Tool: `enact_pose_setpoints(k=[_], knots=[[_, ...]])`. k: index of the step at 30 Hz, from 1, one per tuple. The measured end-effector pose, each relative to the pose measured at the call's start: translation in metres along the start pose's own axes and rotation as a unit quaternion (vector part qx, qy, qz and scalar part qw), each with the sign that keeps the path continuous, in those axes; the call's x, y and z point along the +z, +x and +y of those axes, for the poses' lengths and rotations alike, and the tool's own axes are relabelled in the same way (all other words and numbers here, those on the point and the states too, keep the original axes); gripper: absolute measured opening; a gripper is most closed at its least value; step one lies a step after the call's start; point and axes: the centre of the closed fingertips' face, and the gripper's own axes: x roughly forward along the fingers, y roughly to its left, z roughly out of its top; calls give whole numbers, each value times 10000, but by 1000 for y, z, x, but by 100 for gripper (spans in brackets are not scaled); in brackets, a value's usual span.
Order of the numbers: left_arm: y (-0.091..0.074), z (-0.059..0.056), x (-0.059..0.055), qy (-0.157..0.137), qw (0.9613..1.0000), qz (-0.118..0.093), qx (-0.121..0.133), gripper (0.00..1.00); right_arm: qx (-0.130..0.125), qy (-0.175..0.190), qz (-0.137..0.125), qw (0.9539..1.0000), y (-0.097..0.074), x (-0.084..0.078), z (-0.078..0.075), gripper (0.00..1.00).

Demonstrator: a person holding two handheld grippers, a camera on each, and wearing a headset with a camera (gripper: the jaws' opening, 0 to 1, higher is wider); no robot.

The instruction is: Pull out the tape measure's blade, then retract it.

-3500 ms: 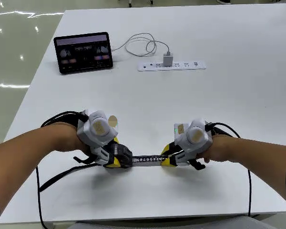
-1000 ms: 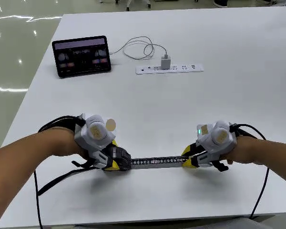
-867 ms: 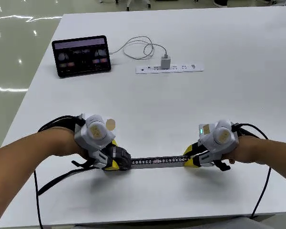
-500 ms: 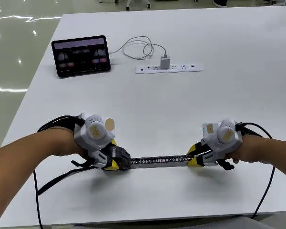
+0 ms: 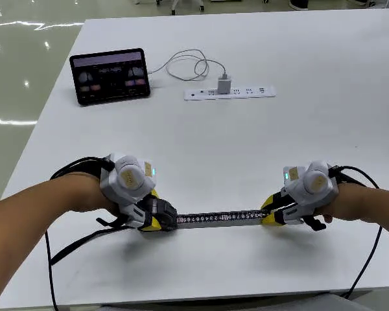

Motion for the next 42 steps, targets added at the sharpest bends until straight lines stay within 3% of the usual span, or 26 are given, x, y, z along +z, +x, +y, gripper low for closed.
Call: enact_pose_setpoints(k=[42], knots=[[0,0,1,26,10000,-43,35,32,-47,141,122,9998,-18,-22,-3,11]])
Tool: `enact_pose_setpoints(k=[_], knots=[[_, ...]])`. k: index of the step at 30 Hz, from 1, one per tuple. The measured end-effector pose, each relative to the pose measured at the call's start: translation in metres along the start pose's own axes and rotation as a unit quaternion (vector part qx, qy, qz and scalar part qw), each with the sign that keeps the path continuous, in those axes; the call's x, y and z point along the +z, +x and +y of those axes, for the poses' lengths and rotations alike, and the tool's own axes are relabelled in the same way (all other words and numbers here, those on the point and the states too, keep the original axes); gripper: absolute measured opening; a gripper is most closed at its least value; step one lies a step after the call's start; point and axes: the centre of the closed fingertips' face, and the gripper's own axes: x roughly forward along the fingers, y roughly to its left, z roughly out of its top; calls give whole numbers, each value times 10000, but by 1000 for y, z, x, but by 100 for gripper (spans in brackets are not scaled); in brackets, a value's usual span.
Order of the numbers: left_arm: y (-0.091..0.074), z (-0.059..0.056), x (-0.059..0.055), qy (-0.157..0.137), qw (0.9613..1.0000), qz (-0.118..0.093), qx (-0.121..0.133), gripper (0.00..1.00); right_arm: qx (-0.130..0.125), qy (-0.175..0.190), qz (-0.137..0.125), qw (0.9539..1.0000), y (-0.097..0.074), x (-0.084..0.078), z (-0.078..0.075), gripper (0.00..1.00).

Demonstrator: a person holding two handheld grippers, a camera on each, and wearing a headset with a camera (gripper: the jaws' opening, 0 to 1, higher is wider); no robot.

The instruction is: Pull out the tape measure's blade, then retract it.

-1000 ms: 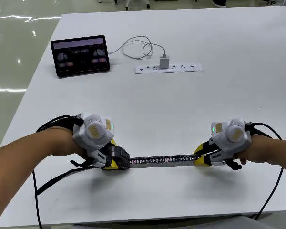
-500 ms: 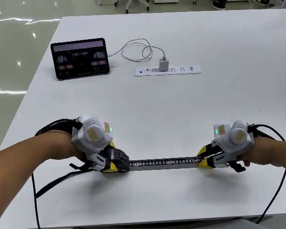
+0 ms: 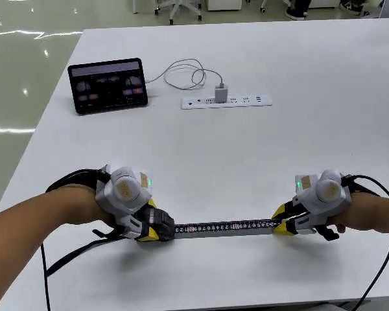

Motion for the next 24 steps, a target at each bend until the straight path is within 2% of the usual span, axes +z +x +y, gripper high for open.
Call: enact_pose_setpoints(k=[16,19,24], knots=[[1,0,0,10,10000,47,4,32,9,-11,26,10000,1,-1,-1,11],[1,0,0,34,10000,69,-6,32,4,-145,127,9998,2,0,-1,11],[1,1,0,3,10000,55,10,33,26,-65,193,9998,2,0,-1,12]])
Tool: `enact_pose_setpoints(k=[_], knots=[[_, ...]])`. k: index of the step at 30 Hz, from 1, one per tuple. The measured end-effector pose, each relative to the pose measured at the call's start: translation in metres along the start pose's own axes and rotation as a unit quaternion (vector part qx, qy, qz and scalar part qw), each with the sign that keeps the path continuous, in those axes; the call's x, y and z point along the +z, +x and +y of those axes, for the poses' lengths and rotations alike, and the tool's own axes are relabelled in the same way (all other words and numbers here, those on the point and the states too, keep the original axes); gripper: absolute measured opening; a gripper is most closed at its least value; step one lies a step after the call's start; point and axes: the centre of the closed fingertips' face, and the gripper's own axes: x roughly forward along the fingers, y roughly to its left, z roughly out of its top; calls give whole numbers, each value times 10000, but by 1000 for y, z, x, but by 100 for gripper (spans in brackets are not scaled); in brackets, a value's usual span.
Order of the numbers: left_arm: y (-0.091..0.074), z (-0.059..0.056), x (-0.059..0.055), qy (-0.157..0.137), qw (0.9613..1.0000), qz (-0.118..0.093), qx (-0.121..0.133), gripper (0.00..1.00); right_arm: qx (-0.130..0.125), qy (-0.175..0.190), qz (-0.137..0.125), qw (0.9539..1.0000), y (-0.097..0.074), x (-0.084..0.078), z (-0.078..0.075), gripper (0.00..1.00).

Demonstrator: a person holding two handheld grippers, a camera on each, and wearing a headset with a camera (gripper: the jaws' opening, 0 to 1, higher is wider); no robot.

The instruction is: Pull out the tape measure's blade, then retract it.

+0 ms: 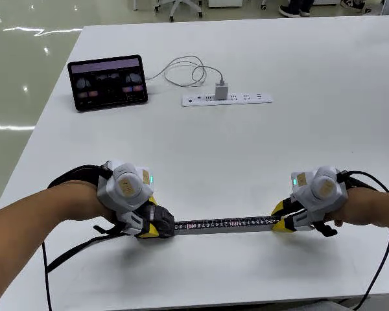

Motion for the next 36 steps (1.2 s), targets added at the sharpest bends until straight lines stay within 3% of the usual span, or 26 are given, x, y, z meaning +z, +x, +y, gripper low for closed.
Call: enact_pose_setpoints(k=[13,18,21,36], knots=[[1,1,0,-49,10000,29,-37,33,58,-236,180,9995,0,1,2,12],[2,3,-7,-118,9999,112,-11,35,1,-333,196,9993,0,2,1,14],[0,4,-9,-217,9997,75,14,40,-100,-290,197,9993,-1,2,-3,18],[-6,9,-8,-371,9991,-82,166,63,52,94,143,9998,-6,4,2,36]])
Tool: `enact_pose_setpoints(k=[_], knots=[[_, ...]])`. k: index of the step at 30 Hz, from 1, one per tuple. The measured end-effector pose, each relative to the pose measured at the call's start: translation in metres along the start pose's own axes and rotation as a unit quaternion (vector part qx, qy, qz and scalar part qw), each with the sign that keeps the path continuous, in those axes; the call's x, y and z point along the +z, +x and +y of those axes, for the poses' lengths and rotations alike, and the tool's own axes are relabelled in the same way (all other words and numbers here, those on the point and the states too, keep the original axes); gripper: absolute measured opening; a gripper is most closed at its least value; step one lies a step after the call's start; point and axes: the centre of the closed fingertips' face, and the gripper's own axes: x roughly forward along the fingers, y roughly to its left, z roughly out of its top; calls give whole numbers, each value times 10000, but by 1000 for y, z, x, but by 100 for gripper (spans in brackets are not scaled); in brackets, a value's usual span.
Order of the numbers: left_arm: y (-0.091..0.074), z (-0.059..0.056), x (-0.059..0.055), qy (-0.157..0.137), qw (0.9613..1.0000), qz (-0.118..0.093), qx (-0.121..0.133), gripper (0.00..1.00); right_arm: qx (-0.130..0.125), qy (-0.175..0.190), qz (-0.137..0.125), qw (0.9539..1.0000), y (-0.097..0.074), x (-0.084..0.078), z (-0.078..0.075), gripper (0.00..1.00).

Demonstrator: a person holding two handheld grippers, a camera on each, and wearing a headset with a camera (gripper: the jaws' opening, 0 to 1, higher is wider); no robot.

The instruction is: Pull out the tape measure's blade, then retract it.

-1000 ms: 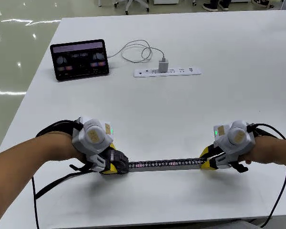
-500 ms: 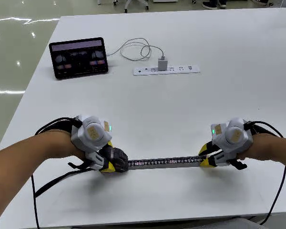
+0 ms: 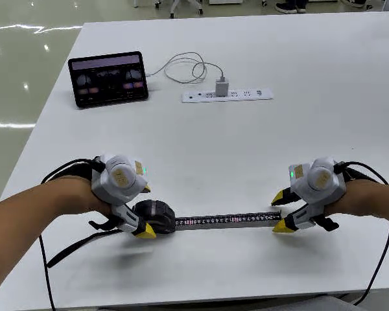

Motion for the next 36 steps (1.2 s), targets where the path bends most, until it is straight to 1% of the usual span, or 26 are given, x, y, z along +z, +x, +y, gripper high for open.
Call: enact_pose_setpoints(k=[3,10,16,18,19,20,21,22,24,25,26,27,28,29,30,31,33,36], knots=[[-1,-1,1,-52,10000,-16,-4,65,9,9,13,10000,-1,-1,1,36],[-1,-1,-1,-134,9999,-40,45,73,-15,56,26,10000,-3,-5,2,38],[-2,-3,-2,-337,9993,-128,46,79,-67,225,-29,9997,-5,-6,2,42],[-2,-3,-3,-388,9991,-160,95,83,-143,357,-37,9993,-6,-7,2,43],[-2,-1,-5,-409,9988,-168,203,86,-218,477,-105,9986,-6,-6,1,43],[-2,1,-5,-445,9985,-174,269,88,-248,510,-139,9983,-7,-7,1,43],[-2,1,-6,-480,9982,-201,289,89,-273,553,-175,9979,-7,-7,2,44],[-3,1,-6,-590,9975,-268,298,92,-304,630,-214,9973,-7,-8,3,46],[-3,2,-7,-715,9962,-352,351,95,-342,709,-244,9966,-7,-11,5,48],[-4,3,-7,-803,9952,-392,398,98,-337,755,-259,9962,-7,-13,6,49],[-5,3,-9,-976,9934,-412,437,100,-321,821,-284,9957,-7,-15,9,49],[-6,7,-7,-1020,9919,-533,535,100,-341,831,-297,9955,-8,-15,10,50],[-8,9,-8,-1112,9902,-587,602,100,-371,851,-321,9952,-9,-15,11,51],[-10,9,-7,-1291,9871,-716,625,100,-424,913,-376,9942,-10,-15,11,52],[-11,9,-8,-1396,9850,-785,650,100,-471,963,-424,9933,-11,-16,11,53],[-12,8,-9,-1472,9835,-818,666,100,-520,1015,-461,9924,-13,-16,11,53],[-13,7,-17,-1533,9816,-855,749,100,-592,1163,-531,9900,-15,-19,11,55],[-20,8,-22,-1884,9707,-1085,1025,100,-727,1264,-573,9876,-18,-24,11,57]])
